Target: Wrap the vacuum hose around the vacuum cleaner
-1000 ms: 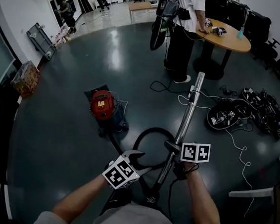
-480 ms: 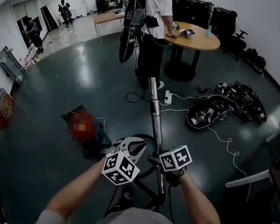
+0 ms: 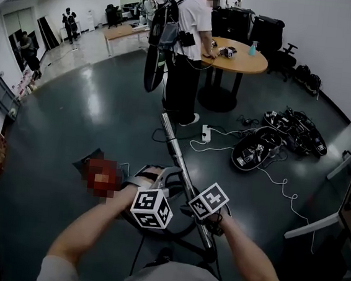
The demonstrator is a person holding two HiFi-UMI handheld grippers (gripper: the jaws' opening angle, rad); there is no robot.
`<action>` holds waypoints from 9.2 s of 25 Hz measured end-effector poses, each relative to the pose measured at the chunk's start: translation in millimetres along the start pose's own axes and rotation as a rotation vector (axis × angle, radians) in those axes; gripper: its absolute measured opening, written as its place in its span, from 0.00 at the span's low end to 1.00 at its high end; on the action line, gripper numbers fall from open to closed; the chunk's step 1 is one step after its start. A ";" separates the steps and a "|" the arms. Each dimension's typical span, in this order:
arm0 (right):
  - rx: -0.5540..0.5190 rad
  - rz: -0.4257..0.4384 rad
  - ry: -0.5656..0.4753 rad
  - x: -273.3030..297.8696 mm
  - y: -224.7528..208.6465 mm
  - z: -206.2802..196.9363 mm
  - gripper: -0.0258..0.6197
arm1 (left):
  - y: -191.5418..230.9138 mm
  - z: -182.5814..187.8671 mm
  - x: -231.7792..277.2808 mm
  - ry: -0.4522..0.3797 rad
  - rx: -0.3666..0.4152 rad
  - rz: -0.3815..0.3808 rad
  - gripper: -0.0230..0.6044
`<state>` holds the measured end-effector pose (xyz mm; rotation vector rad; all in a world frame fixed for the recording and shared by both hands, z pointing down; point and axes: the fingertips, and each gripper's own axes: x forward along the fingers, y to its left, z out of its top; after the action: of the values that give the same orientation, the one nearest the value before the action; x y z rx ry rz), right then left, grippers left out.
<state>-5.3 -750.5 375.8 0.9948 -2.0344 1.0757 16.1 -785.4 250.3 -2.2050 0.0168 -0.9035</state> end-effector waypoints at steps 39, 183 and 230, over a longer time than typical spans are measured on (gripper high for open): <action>-0.593 0.180 0.387 80.3 66.1 20.7 0.25 | -89.9 -213.0 -12.0 0.644 0.377 -0.541 0.17; -0.510 0.404 -0.049 106.4 -82.6 42.5 0.24 | -18.8 -102.5 55.0 0.312 -0.866 0.329 0.34; -1.672 0.333 0.568 248.9 -309.4 48.1 0.22 | -114.8 -303.2 251.9 0.294 -1.274 0.140 0.34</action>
<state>115.2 -992.1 671.0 -0.4751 -1.7488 -0.3911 -8.3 -962.2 620.0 -3.0642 1.1523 -1.3259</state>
